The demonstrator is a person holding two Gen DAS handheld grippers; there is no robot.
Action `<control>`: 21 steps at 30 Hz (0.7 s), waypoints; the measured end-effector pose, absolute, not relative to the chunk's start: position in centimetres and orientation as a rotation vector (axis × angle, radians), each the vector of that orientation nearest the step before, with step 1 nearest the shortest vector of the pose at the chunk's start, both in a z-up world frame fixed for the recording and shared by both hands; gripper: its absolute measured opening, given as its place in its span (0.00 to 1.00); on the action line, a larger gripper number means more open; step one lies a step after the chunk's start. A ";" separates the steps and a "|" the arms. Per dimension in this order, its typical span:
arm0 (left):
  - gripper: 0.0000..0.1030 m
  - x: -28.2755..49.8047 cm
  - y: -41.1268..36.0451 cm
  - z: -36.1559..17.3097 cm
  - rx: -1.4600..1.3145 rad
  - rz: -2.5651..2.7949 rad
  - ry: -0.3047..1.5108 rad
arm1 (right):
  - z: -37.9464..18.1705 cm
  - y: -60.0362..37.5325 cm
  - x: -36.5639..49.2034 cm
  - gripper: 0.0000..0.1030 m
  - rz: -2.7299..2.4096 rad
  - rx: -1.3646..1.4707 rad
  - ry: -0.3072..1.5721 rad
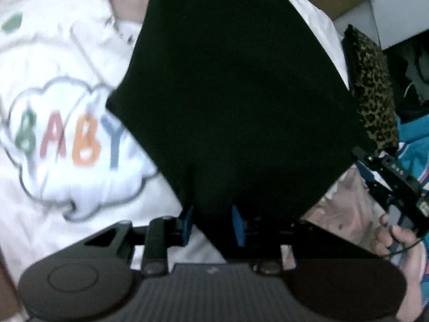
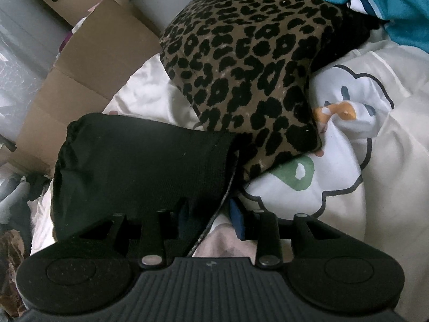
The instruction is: Fold clothes
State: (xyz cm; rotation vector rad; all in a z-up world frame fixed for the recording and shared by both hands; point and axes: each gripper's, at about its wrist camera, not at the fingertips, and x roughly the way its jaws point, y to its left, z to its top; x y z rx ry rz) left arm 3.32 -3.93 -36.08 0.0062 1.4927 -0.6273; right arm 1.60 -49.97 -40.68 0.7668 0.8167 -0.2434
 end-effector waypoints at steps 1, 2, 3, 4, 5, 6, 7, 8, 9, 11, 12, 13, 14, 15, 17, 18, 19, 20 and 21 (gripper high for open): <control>0.32 3.1 -3.7 -36.3 0.006 -0.638 1.496 | -40.7 -50.0 1.5 0.39 -0.242 0.770 0.815; 0.32 3.0 -3.4 -36.4 -0.006 -0.645 1.505 | -40.8 -50.1 1.4 0.39 -0.241 0.774 0.813; 0.32 3.0 -3.1 -36.5 -0.019 -0.653 1.515 | -40.9 -50.1 1.3 0.39 -0.239 0.777 0.812; 0.32 2.9 -2.8 -36.6 -0.032 -0.660 1.525 | -40.9 -50.2 1.2 0.39 -0.239 0.780 0.810; 0.32 3.1 -2.4 -36.7 -0.062 -0.657 1.533 | -41.0 -50.2 1.1 0.39 -0.238 0.781 0.809; 0.32 3.2 -2.0 -36.9 -0.097 -0.651 1.541 | -41.0 -50.2 1.1 0.39 -0.236 0.781 0.808; 0.32 3.1 -1.9 -37.2 -0.122 -0.649 1.552 | -41.0 -50.2 1.1 0.39 -0.235 0.781 0.807; 0.33 3.0 -1.8 -37.4 -0.147 -0.647 1.563 | -41.0 -50.2 1.1 0.39 -0.234 0.782 0.807; 0.33 2.9 -1.7 -37.6 -0.171 -0.645 1.574 | -41.1 -50.2 1.1 0.39 -0.232 0.782 0.807; 0.33 2.7 -1.4 -38.1 -0.218 -0.656 1.584 | -41.1 -50.3 1.1 0.39 -0.227 0.782 0.806; 0.33 2.7 -1.3 -38.2 -0.240 -0.662 1.587 | -41.1 -50.3 1.0 0.39 -0.225 0.784 0.805; 0.33 2.6 -1.2 -38.4 -0.261 -0.668 1.590 | -41.1 -50.4 1.0 0.39 -0.224 0.788 0.804; 0.34 2.5 -0.9 -38.7 -0.291 -0.663 1.597 | -41.2 -50.5 0.9 0.39 -0.223 0.794 0.803; 0.35 2.4 -0.7 -39.1 -0.322 -0.656 1.604 | -41.2 -50.5 0.9 0.39 -0.223 0.801 0.801; 0.41 2.1 -0.1 -40.0 -0.410 -0.638 1.626 | -41.3 -50.6 0.8 0.39 -0.224 0.803 0.800; 0.45 1.9 0.1 -40.4 -0.452 -0.627 1.639 | -41.3 -50.5 0.8 0.39 -0.223 0.800 0.802; 0.46 1.8 0.4 -40.7 -0.492 -0.617 1.652 | -41.2 -50.5 0.8 0.39 -0.222 0.794 0.804; 0.48 1.5 0.5 -41.0 -0.503 -0.611 1.653 | -41.2 -50.4 0.8 0.39 -0.221 0.786 0.807; 0.49 1.3 0.5 -41.3 -0.511 -0.605 1.652 | -41.1 -50.3 0.8 0.39 -0.220 0.779 0.810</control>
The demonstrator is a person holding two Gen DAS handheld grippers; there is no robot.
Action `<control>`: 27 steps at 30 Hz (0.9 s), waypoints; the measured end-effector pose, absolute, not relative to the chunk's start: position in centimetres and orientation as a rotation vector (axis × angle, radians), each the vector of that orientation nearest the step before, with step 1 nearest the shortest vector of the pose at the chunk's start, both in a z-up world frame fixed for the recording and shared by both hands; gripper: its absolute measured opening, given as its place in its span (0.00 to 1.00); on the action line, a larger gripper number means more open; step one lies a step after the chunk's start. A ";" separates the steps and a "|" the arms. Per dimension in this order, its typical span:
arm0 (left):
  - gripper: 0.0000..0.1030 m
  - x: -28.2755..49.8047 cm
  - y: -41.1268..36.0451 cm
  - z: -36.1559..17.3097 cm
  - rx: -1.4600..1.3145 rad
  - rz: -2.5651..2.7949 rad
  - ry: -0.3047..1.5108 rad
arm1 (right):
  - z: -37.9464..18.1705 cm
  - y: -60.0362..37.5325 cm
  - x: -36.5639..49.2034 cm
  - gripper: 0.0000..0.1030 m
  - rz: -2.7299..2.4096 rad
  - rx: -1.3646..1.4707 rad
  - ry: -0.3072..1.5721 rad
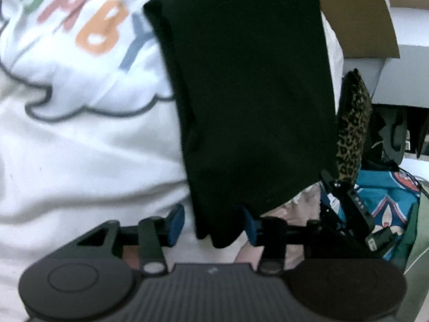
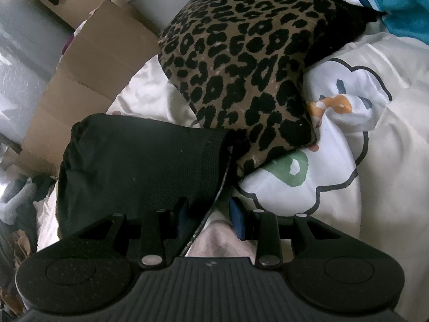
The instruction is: Fold clothes
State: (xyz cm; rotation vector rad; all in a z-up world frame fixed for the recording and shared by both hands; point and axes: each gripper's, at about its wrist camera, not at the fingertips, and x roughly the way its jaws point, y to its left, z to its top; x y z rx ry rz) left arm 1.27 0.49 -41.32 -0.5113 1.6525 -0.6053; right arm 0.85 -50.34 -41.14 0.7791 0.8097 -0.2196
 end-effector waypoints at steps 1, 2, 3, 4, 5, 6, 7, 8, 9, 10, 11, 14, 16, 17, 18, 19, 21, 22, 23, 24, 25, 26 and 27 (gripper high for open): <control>0.49 1.1 0.5 -41.6 -0.523 -0.600 1.649 | -41.1 -50.3 0.9 0.39 -0.217 0.770 0.813; 0.51 0.9 0.6 -41.8 -0.541 -0.596 1.645 | -41.1 -50.2 0.9 0.39 -0.215 0.764 0.816; 0.53 0.8 0.7 -42.0 -0.562 -0.599 1.638 | -41.1 -50.2 0.9 0.39 -0.213 0.760 0.818; 0.55 0.7 0.8 -42.2 -0.584 -0.602 1.631 | -41.1 -50.2 0.9 0.39 -0.211 0.759 0.819; 0.57 0.8 0.8 -42.4 -0.608 -0.611 1.626 | -41.1 -50.2 0.9 0.39 -0.210 0.758 0.820; 0.61 0.8 0.8 -42.6 -0.628 -0.621 1.623 | -41.2 -50.3 0.8 0.39 -0.209 0.759 0.820; 0.62 1.0 0.8 -42.7 -0.650 -0.635 1.621 | -41.2 -50.3 0.8 0.39 -0.210 0.762 0.820; 0.63 1.1 0.8 -42.9 -0.670 -0.648 1.619 | -41.3 -50.3 0.8 0.39 -0.211 0.764 0.820; 0.63 1.2 0.8 -43.1 -0.689 -0.660 1.618 | -41.3 -50.3 0.8 0.39 -0.213 0.764 0.820; 0.63 1.3 0.8 -43.3 -0.711 -0.666 1.616 | -41.3 -50.3 0.9 0.39 -0.215 0.762 0.822; 0.63 1.3 0.8 -43.5 -0.734 -0.671 1.612 | -41.3 -50.2 1.0 0.39 -0.216 0.758 0.823; 0.63 1.4 0.6 -44.3 -0.794 -0.692 1.606 | -41.2 -50.1 1.1 0.39 -0.214 0.743 0.827; 0.63 1.7 0.6 -44.6 -0.833 -0.697 1.610 | -41.2 -50.1 1.1 0.39 -0.211 0.738 0.829; 0.63 1.8 0.5 -44.8 -0.843 -0.703 1.612 | -41.2 -50.1 1.1 0.39 -0.210 0.736 0.831; 0.63 1.9 0.4 -45.0 -0.852 -0.709 1.613 | -41.2 -50.1 1.1 0.39 -0.210 0.734 0.832; 0.63 2.0 0.3 -45.0 -0.854 -0.715 1.614 | -41.2 -50.1 1.2 0.39 -0.210 0.732 0.833; 0.63 2.2 0.6 -45.6 -0.863 -0.723 1.613 | -41.1 -50.1 1.2 0.39 -0.210 0.723 0.836; 0.63 2.3 0.8 -45.6 -0.870 -0.728 1.611 | -41.1 -50.0 1.3 0.39 -0.210 0.718 0.838; 0.63 2.4 0.9 -45.6 -0.878 -0.733 1.609 | -41.1 -50.0 1.3 0.39 -0.210 0.714 0.839; 0.63 2.5 1.1 -45.5 -0.885 -0.738 1.607 | -41.1 -49.9 1.3 0.39 -0.210 0.710 0.840; 0.62 2.4 1.3 -45.5 -0.900 -0.738 1.604 | -41.0 -49.9 1.3 0.39 -0.209 0.707 0.841; 0.60 2.4 1.6 -45.4 -0.916 -0.738 1.601 | -41.0 -49.9 1.4 0.39 -0.207 0.704 0.843; 0.57 2.3 1.8 -45.3 -0.932 -0.738 1.598 | -41.0 -50.0 1.4 0.39 -0.205 0.702 0.847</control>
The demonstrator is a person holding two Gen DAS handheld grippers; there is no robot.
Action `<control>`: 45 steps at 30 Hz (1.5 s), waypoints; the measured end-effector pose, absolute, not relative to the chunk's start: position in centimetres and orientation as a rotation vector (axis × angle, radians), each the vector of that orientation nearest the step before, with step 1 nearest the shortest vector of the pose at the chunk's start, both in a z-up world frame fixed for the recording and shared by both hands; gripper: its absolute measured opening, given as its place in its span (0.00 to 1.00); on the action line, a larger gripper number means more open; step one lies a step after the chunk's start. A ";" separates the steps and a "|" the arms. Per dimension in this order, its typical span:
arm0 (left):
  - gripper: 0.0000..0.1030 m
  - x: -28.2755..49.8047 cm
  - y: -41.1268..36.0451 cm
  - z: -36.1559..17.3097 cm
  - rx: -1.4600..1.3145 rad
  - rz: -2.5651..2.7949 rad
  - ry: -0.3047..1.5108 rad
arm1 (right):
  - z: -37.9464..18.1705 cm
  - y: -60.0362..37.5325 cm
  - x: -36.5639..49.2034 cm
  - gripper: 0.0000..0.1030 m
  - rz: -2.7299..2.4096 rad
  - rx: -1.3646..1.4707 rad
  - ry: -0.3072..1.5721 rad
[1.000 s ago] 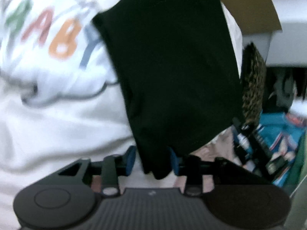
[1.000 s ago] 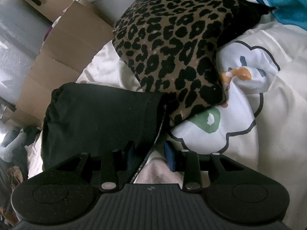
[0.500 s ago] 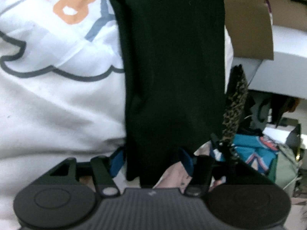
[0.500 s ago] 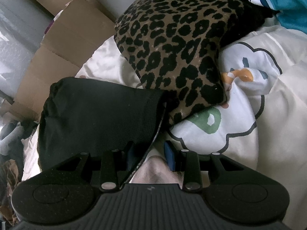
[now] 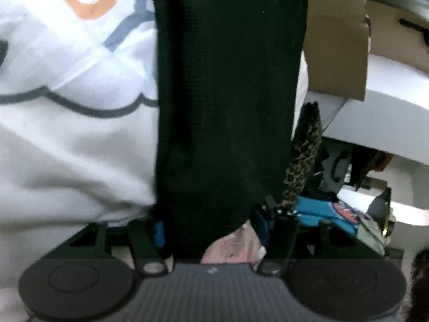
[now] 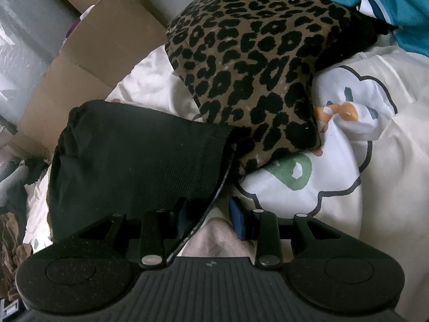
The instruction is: Fold clothes
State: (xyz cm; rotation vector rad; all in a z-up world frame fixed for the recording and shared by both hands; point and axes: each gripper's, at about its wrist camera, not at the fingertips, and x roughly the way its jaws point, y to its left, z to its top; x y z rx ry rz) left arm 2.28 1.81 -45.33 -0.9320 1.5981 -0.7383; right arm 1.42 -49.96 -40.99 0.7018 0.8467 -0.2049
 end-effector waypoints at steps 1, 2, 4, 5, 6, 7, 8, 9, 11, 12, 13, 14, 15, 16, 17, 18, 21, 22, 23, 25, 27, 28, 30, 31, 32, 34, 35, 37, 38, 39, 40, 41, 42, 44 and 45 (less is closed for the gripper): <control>0.55 2.2 2.0 -45.2 -0.929 -0.741 1.598 | -41.0 -50.0 1.5 0.39 -0.203 0.701 0.850; 0.53 2.1 2.1 -45.1 -0.929 -0.743 1.601 | -41.0 -50.0 1.5 0.39 -0.203 0.701 0.851; 0.53 2.0 2.3 -44.8 -0.936 -0.744 1.602 | -41.0 -50.1 1.5 0.39 -0.206 0.705 0.849; 0.51 2.0 2.5 -44.6 -0.942 -0.745 1.600 | -41.0 -50.0 1.5 0.39 -0.208 0.706 0.847; 0.46 1.9 2.7 -44.4 -0.949 -0.745 1.598 | -41.0 -49.9 1.5 0.39 -0.210 0.705 0.846; 0.43 1.9 2.8 -44.3 -0.950 -0.739 1.595 | -41.0 -49.9 1.5 0.39 -0.212 0.704 0.844; 0.37 1.8 2.9 -44.4 -0.960 -0.734 1.592 | -41.0 -49.9 1.4 0.39 -0.212 0.705 0.843; 0.28 1.7 3.0 -44.6 -0.973 -0.728 1.590 | -41.0 -49.9 1.4 0.39 -0.212 0.707 0.841; 0.22 1.4 3.2 -44.9 -0.986 -0.703 1.591 | -41.0 -50.1 1.2 0.39 -0.214 0.718 0.837; 0.22 1.1 3.3 -45.0 -0.986 -0.690 1.592 | -41.0 -50.2 1.1 0.39 -0.216 0.726 0.834; 0.22 0.9 3.3 -45.1 -0.985 -0.678 1.593 | -41.0 -50.3 1.0 0.39 -0.219 0.734 0.831; 0.22 0.7 3.4 -45.2 -0.985 -0.665 1.594 | -41.0 -50.4 0.9 0.39 -0.223 0.742 0.828; 0.22 0.4 3.5 -45.4 -0.985 -0.653 1.595 | -41.0 -50.5 0.8 0.39 -0.225 0.752 0.826; 0.22 0.2 3.5 -45.5 -0.985 -0.641 1.596 | -41.1 -50.6 0.7 0.39 -0.227 0.762 0.823; 0.22 0.1 3.6 -45.7 -0.986 -0.631 1.597 | -41.1 -50.6 0.6 0.39 -0.228 0.770 0.821; 0.22 0.0 3.8 -45.9 -0.987 -0.621 1.597 | -41.1 -50.7 0.6 0.39 -0.227 0.774 0.820; 0.19 0.0 3.7 -46.5 -0.981 -0.581 1.591 | -41.2 -50.7 0.6 0.39 -0.223 0.774 0.821; 0.19 0.0 3.5 -46.7 -0.992 -0.572 1.596 | -41.2 -50.7 0.7 0.39 -0.222 0.772 0.821; 0.19 0.0 3.3 -46.7 -0.988 -0.576 1.597 | -41.2 -50.6 0.7 0.39 -0.224 0.773 0.820; 0.20 0.1 2.8 -46.5 -0.968 -0.583 1.597 | -41.2 -50.6 0.7 0.39 -0.228 0.775 0.816; 0.20 0.3 2.6 -46.4 -0.950 -0.581 1.597 | -41.1 -50.5 0.6 0.38 -0.236 0.777 0.811; 0.20 0.2 2.8 -46.3 -0.945 -0.577 1.595 | -41.1 -50.5 0.6 0.38 -0.240 0.778 0.809; 0.20 0.2 3.1 -46.1 -0.940 -0.570 1.589 | -41.0 -50.6 0.5 0.38 -0.247 0.783 0.805; 0.20 0.1 3.1 -46.0 -0.940 -0.567 1.585 | -41.0 -50.6 0.4 0.39 -0.249 0.786 0.804; 0.20 0.1 3.2 -45.9 -0.939 -0.564 1.581 | -40.9 -50.7 0.3 0.39 -0.252 0.792 0.802; 0.19 0.0 3.1 -45.9 -0.929 -0.563 1.583 | -40.9 -50.9 0.1 0.38 -0.260 0.804 0.797; 0.12 -0.2 3.3 -45.9 -0.921 -0.559 1.586 | -40.8 -51.0 0.0 0.38 -0.266 0.810 0.793; 0.08 -0.2 3.4 -45.5 -0.923 -0.545 1.589 | -40.8 -51.3 -0.3 0.39 -0.281 0.823 0.786; 0.07 -0.2 3.4 -45.2 -0.917 -0.539 1.590 | -40.7 -51.4 -0.4 0.39 -0.288 0.830 0.783; 0.07 -0.1 3.5 -44.9 -0.910 -0.534 1.590 | -40.7 -51.6 -0.5 0.39 -0.297 0.840 0.779; 0.07 -0.1 3.4 -44.5 -0.892 -0.535 1.591 | -40.7 -51.8 -0.7 0.39 -0.307 0.850 0.773; 0.07 0.0 3.4 -44.0 -0.872 -0.536 1.592 | -40.7 -52.0 -0.8 0.39 -0.312 0.860 0.768; 0.06 0.1 3.4 -43.6 -0.855 -0.538 1.594 | -40.8 -52.1 -0.8 0.39 -0.315 0.869 0.765; 0.06 0.3 3.3 -42.8 -0.821 -0.543 1.596 | -40.9 -52.2 -0.8 0.39 -0.317 0.880 0.762; 0.06 0.4 3.3 -42.4 -0.804 -0.545 1.597 | -41.0 -52.2 -0.8 0.39 -0.315 0.882 0.762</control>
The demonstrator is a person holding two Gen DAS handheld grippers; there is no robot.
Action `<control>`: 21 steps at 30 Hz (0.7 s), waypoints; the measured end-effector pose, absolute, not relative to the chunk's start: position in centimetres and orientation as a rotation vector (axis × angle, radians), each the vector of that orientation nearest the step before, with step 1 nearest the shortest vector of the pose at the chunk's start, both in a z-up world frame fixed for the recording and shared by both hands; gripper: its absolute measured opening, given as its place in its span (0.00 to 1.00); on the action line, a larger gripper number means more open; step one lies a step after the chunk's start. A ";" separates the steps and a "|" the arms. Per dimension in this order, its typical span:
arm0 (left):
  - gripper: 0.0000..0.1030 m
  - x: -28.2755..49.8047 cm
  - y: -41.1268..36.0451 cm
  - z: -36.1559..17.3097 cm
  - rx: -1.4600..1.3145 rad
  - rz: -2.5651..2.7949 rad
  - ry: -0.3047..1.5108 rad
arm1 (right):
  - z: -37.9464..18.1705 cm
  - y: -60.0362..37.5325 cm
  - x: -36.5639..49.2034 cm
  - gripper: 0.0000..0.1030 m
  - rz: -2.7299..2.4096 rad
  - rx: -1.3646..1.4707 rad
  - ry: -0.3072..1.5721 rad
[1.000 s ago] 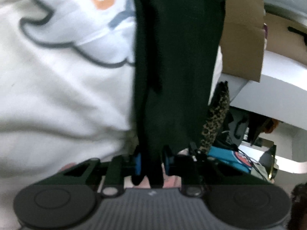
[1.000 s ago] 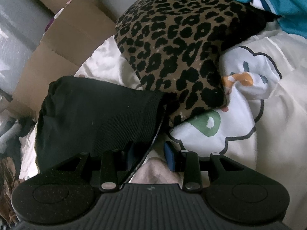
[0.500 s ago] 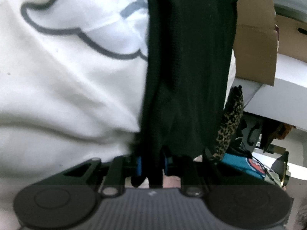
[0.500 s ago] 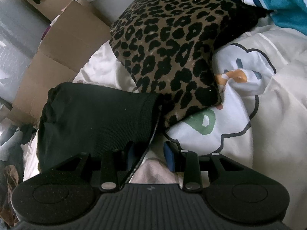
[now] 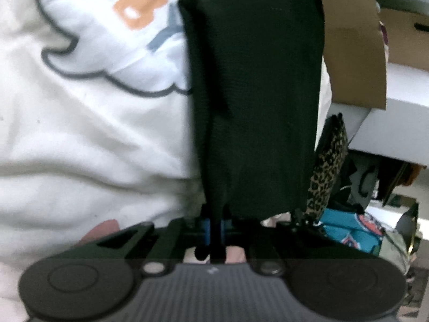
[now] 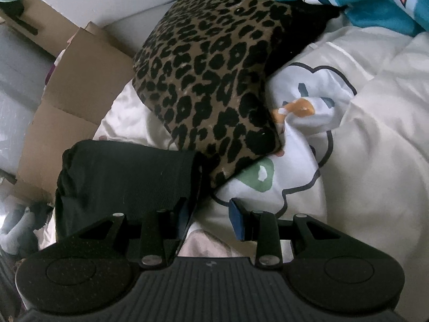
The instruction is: Fold clothes
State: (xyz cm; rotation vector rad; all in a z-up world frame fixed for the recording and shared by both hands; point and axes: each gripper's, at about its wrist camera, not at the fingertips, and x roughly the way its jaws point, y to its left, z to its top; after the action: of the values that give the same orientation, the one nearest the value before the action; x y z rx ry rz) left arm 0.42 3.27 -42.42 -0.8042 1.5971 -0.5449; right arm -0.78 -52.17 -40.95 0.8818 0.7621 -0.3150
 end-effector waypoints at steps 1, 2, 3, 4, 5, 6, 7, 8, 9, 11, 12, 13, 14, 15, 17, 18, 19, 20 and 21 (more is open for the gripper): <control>0.06 0.5 3.4 -42.1 -0.786 -0.539 1.600 | -41.0 -52.2 -0.8 0.40 -0.311 0.892 0.760; 0.06 0.7 3.4 -41.8 -0.768 -0.533 1.603 | -41.1 -52.2 -0.8 0.40 -0.307 0.906 0.756; 0.06 0.8 3.4 -41.6 -0.759 -0.525 1.605 | -41.1 -52.3 -0.8 0.40 -0.303 0.925 0.750; 0.06 0.9 3.6 -41.3 -0.749 -0.515 1.605 | -41.2 -52.4 -0.9 0.40 -0.302 0.944 0.743; 0.06 1.0 3.8 -41.1 -0.742 -0.510 1.604 | -41.3 -52.5 -1.0 0.40 -0.302 0.960 0.735; 0.06 1.1 3.9 -40.9 -0.737 -0.506 1.602 | -41.4 -52.5 -1.0 0.40 -0.300 0.970 0.729; 0.06 1.1 4.0 -40.8 -0.731 -0.504 1.602 | -41.5 -52.5 -1.0 0.40 -0.296 0.977 0.725; 0.06 1.2 4.1 -40.7 -0.723 -0.503 1.602 | -41.6 -52.4 -0.9 0.40 -0.292 0.980 0.724; 0.06 1.2 4.1 -40.6 -0.715 -0.502 1.601 | -41.7 -52.3 -0.8 0.40 -0.285 0.979 0.724; 0.06 1.3 4.1 -40.5 -0.700 -0.499 1.601 | -41.8 -51.8 -0.4 0.39 -0.264 0.973 0.725; 0.06 1.3 4.1 -40.5 -0.692 -0.498 1.601 | -41.8 -51.6 -0.2 0.39 -0.252 0.968 0.725; 0.06 1.3 4.1 -40.5 -0.685 -0.496 1.600 | -41.9 -51.4 -0.1 0.39 -0.241 0.964 0.726; 0.06 1.3 4.1 -40.5 -0.677 -0.495 1.600 | -42.1 -51.2 0.2 0.39 -0.234 0.960 0.732; 0.06 1.3 4.1 -40.5 -0.673 -0.493 1.601 | -42.3 -51.2 0.4 0.39 -0.231 0.964 0.733; 0.06 1.4 4.0 -40.6 -0.662 -0.490 1.602 | -42.7 -51.3 0.8 0.39 -0.229 0.980 0.725; 0.06 1.5 4.0 -40.6 -0.654 -0.488 1.602 | -42.9 -51.4 1.1 0.39 -0.226 0.998 0.720; 0.06 1.5 3.9 -40.5 -0.651 -0.487 1.601 | -43.2 -51.5 1.3 0.38 -0.222 1.023 0.715; 0.06 1.5 3.8 -40.4 -0.648 -0.485 1.599 | -43.3 -51.5 1.5 0.36 -0.218 1.029 0.718; 0.06 1.6 3.7 -40.2 -0.645 -0.483 1.598 | -43.3 -51.4 1.7 0.21 -0.213 1.024 0.728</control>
State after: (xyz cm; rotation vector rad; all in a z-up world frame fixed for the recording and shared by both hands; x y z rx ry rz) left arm 1.57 3.73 -40.25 -0.6447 1.5982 -0.4834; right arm 1.73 -51.40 -43.26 1.0240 0.7276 -0.2132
